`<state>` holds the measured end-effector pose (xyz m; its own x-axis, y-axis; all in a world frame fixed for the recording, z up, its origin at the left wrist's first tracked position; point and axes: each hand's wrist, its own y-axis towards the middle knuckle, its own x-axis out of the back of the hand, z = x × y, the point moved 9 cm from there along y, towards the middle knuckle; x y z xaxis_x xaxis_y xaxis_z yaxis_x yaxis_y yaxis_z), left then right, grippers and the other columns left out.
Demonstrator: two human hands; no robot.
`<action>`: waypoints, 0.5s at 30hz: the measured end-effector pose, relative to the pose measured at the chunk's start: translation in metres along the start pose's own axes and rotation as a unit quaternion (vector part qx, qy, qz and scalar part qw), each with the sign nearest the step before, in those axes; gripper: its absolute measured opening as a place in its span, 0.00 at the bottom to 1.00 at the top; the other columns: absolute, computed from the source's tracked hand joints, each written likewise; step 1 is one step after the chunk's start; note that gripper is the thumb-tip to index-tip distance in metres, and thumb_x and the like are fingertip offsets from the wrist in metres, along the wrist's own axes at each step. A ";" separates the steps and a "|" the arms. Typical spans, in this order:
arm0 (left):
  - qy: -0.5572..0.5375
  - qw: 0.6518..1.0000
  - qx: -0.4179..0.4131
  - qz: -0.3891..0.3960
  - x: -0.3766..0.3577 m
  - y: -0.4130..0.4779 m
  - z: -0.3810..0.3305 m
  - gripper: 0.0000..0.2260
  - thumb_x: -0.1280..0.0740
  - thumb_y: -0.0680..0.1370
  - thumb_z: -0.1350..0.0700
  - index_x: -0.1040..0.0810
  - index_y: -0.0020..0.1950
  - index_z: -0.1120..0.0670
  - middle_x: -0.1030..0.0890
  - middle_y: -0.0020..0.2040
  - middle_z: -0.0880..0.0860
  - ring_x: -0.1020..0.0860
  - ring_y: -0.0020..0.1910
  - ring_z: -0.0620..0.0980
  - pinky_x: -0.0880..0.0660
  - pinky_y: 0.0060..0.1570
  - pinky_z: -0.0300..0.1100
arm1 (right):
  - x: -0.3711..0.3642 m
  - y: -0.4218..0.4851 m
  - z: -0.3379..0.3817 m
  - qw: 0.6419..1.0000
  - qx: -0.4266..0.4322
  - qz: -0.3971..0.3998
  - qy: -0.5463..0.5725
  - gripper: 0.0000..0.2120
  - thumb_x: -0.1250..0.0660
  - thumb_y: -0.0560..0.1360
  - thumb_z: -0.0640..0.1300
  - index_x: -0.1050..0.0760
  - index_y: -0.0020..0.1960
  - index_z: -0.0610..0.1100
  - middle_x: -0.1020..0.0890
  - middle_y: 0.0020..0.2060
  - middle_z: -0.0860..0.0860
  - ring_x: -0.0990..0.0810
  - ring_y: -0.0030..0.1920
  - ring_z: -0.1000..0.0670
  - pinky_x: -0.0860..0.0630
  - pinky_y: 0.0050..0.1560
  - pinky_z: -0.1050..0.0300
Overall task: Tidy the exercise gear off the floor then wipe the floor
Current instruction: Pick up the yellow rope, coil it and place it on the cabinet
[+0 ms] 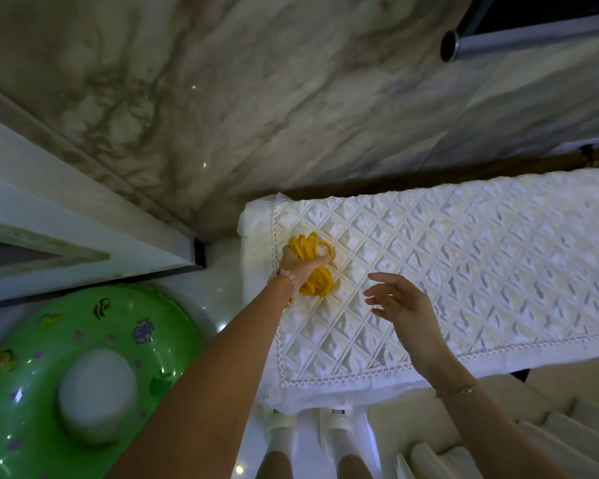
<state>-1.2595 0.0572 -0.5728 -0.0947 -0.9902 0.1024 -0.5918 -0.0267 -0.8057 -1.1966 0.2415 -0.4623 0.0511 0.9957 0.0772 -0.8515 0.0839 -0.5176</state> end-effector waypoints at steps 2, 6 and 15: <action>0.013 1.000 -0.004 0.004 0.001 0.007 0.006 0.48 0.23 0.57 0.38 0.36 0.71 0.54 0.28 0.67 0.53 0.27 0.63 0.55 0.29 0.63 0.50 | -0.001 -0.002 0.002 1.000 -0.003 0.000 0.001 0.15 0.43 0.77 0.29 0.22 0.52 0.45 0.18 0.39 0.47 0.19 0.39 0.56 0.23 0.43 0.62; 0.040 0.999 -0.007 -0.006 0.011 0.010 0.007 0.49 0.23 0.53 0.32 0.30 0.68 0.54 0.24 0.64 0.54 0.24 0.61 0.54 0.27 0.59 0.48 | -0.001 -0.005 0.007 1.000 -0.002 -0.001 -0.004 0.15 0.42 0.77 0.30 0.22 0.51 0.46 0.18 0.40 0.47 0.19 0.39 0.55 0.24 0.46 0.58; 0.138 0.985 0.054 -0.084 0.042 -0.007 0.002 0.37 0.36 0.67 0.39 0.36 0.71 0.57 0.30 0.67 0.59 0.29 0.63 0.61 0.31 0.63 0.55 | 0.001 -0.004 0.013 1.000 -0.005 -0.001 0.004 0.15 0.43 0.77 0.30 0.22 0.51 0.46 0.18 0.39 0.49 0.19 0.39 0.55 0.24 0.46 0.58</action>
<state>-1.2571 0.0156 -0.5639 -0.2250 -0.8959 0.3830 -0.5300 -0.2173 -0.8197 -1.1997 0.2418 -0.4494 0.0562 0.9959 0.0714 -0.8457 0.0855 -0.5268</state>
